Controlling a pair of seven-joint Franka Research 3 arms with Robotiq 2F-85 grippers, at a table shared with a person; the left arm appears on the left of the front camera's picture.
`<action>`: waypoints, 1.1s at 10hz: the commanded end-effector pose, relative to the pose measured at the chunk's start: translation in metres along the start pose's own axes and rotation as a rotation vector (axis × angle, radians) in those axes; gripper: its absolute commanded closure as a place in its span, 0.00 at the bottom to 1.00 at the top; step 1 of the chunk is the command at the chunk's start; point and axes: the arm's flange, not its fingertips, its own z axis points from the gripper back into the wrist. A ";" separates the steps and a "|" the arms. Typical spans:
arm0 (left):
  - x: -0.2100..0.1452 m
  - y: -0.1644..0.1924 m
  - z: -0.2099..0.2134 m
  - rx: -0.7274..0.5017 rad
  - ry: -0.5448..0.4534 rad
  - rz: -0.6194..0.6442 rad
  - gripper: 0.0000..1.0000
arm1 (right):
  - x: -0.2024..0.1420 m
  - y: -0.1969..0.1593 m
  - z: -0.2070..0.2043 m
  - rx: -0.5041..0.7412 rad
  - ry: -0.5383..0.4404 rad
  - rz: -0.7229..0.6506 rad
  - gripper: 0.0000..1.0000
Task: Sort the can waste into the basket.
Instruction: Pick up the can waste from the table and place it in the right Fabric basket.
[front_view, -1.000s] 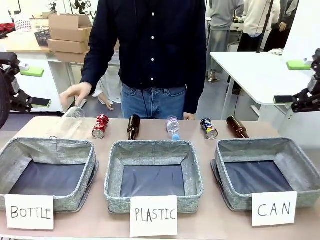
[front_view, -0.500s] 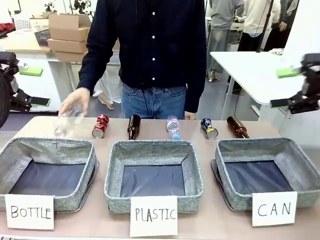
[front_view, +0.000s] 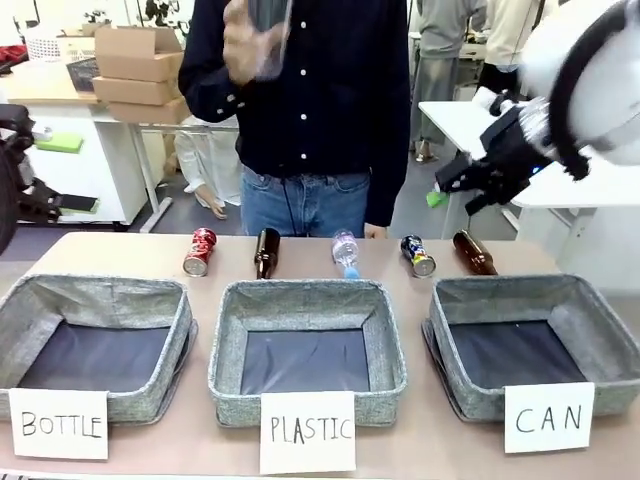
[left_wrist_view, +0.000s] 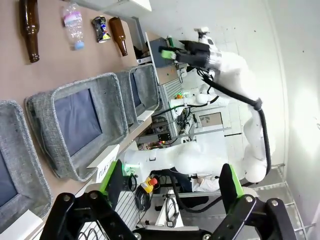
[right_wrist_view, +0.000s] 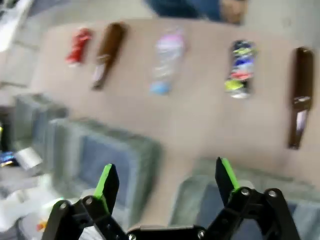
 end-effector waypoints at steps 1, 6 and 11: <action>0.002 -0.002 0.000 -0.024 -0.006 -0.025 0.00 | 0.018 -0.002 -0.024 -0.246 0.054 -0.044 0.00; 0.002 -0.002 0.000 -0.024 -0.006 -0.025 0.00 | 0.009 -0.004 -0.029 -0.146 0.027 0.006 0.00; 0.002 -0.002 0.000 -0.024 -0.006 -0.025 0.00 | 0.127 -0.054 -0.158 -0.224 0.145 -0.089 0.00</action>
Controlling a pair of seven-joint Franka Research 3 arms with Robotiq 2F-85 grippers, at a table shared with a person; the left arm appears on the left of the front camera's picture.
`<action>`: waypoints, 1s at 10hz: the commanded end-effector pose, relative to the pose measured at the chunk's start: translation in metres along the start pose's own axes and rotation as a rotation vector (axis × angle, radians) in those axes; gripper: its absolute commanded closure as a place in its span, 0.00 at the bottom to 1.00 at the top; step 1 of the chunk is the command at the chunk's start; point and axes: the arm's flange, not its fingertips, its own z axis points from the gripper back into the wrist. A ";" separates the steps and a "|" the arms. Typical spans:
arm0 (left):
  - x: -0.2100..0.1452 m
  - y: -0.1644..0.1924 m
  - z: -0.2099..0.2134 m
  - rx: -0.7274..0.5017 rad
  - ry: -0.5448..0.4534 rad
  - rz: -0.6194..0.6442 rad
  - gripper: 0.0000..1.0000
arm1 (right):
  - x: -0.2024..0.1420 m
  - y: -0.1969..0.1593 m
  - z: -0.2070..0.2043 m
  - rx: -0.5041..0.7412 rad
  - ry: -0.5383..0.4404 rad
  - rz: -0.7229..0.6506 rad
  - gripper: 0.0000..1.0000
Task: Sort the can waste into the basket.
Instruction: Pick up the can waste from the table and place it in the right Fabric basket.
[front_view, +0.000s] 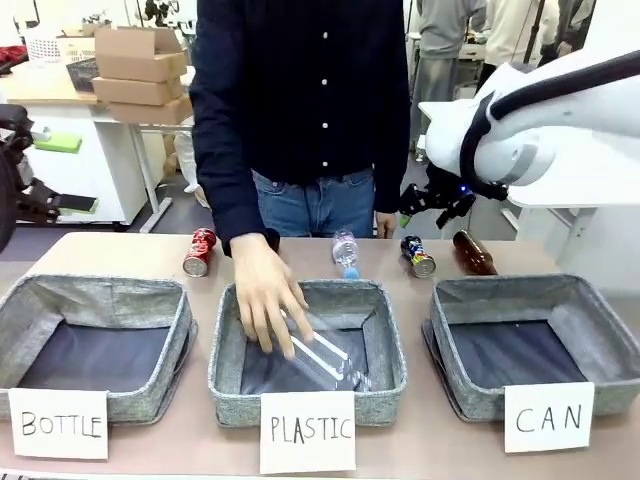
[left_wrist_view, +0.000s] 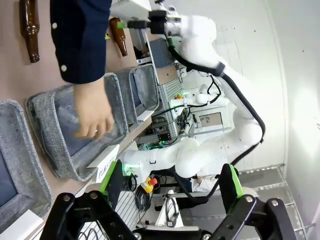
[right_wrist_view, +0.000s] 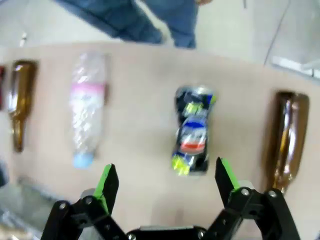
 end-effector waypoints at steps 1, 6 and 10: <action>0.002 -0.002 -0.002 -0.023 -0.005 -0.025 0.00 | 0.037 -0.002 -0.020 -0.091 0.062 -0.041 0.00; 0.002 -0.002 -0.002 -0.023 -0.005 -0.025 0.00 | 0.044 -0.003 -0.080 -0.153 0.242 -0.016 0.00; 0.002 -0.002 -0.002 -0.023 -0.005 -0.025 0.00 | 0.044 -0.001 -0.085 -0.177 0.289 -0.001 0.00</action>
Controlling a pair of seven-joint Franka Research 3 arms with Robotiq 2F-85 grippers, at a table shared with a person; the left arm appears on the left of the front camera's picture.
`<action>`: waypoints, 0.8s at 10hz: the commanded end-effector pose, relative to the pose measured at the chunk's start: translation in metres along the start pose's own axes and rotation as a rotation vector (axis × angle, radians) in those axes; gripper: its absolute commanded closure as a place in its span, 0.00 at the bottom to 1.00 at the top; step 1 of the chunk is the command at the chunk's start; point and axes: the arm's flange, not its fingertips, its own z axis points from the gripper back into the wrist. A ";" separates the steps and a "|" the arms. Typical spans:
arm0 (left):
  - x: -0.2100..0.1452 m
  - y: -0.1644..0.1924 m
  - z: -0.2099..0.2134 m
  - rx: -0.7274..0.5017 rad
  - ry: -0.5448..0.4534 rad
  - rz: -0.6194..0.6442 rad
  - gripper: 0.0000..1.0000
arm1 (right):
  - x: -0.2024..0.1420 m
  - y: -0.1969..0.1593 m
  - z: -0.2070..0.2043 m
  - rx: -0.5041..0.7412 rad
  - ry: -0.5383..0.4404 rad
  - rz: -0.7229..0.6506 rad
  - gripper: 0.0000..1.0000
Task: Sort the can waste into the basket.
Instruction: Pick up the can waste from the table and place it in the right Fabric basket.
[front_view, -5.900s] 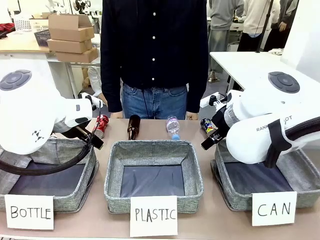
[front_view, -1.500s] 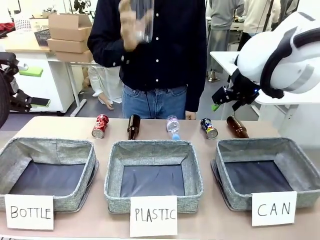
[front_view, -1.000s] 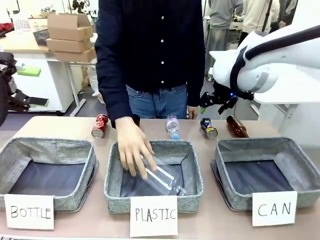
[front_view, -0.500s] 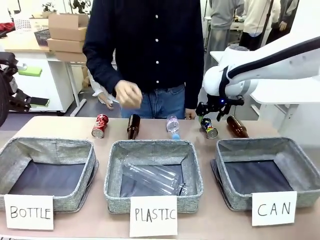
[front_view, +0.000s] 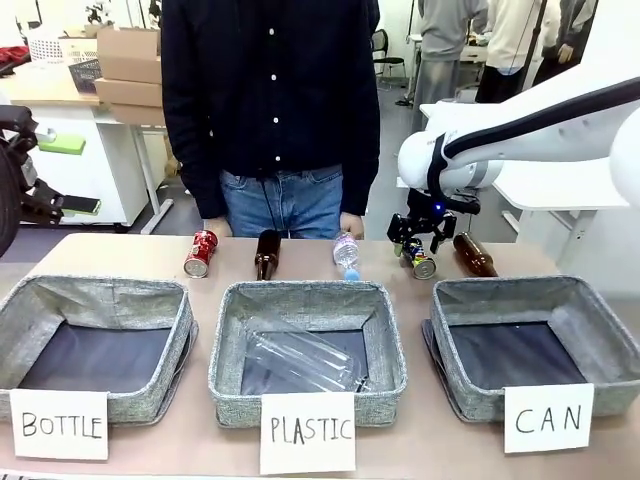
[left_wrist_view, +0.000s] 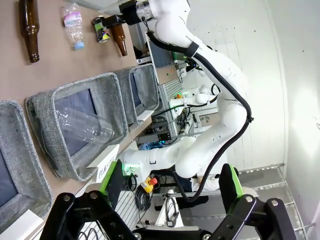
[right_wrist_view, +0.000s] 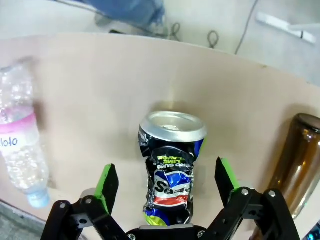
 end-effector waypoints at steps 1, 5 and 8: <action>0.002 -0.002 -0.002 -0.022 -0.007 -0.024 0.00 | 0.010 0.004 0.001 -0.066 0.032 -0.014 0.00; 0.002 -0.002 -0.002 -0.022 -0.007 -0.024 0.00 | 0.011 0.008 -0.006 -0.121 0.068 -0.026 1.00; 0.002 -0.002 -0.002 -0.022 -0.007 -0.024 0.00 | 0.010 0.009 -0.008 -0.128 0.082 -0.028 0.95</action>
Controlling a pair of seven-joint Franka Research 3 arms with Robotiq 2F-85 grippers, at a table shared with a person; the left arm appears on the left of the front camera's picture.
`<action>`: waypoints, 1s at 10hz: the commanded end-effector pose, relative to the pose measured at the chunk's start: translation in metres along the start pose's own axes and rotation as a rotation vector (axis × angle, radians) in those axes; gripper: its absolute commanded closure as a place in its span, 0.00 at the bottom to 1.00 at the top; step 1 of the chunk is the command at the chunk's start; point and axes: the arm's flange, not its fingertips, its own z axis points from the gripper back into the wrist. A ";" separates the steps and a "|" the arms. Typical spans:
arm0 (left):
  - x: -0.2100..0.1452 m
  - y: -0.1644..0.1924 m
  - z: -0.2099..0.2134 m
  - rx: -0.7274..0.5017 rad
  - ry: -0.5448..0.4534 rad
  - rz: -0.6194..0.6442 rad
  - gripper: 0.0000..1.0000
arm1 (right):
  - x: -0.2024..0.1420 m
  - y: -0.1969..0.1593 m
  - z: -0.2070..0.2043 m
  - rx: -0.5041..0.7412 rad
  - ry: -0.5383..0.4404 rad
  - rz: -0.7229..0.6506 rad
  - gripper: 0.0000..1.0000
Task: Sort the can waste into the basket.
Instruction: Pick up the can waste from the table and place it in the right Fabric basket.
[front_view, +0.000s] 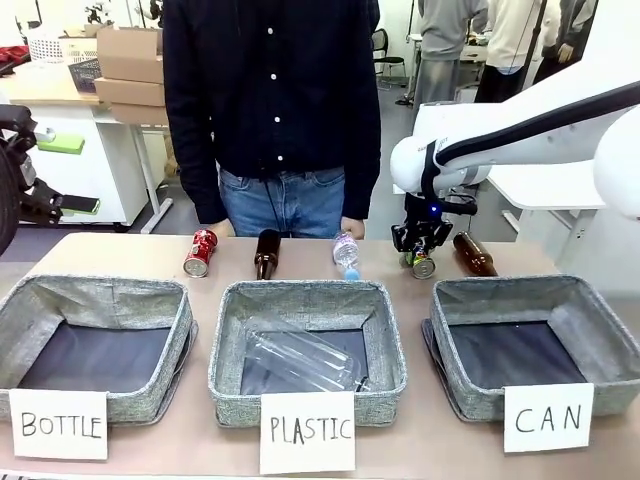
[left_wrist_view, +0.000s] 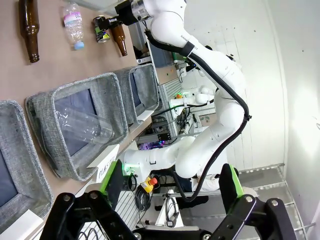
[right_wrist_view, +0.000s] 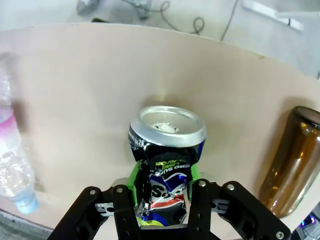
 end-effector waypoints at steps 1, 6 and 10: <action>0.002 -0.002 -0.002 -0.022 -0.006 -0.024 0.00 | 0.006 0.000 0.004 -0.020 -0.024 -0.054 1.00; 0.002 -0.002 -0.002 -0.022 -0.006 -0.024 0.00 | -0.009 -0.003 0.023 0.027 -0.037 -0.013 1.00; 0.002 -0.002 -0.002 -0.022 -0.006 -0.024 0.00 | -0.204 -0.030 0.171 0.220 -0.015 0.634 1.00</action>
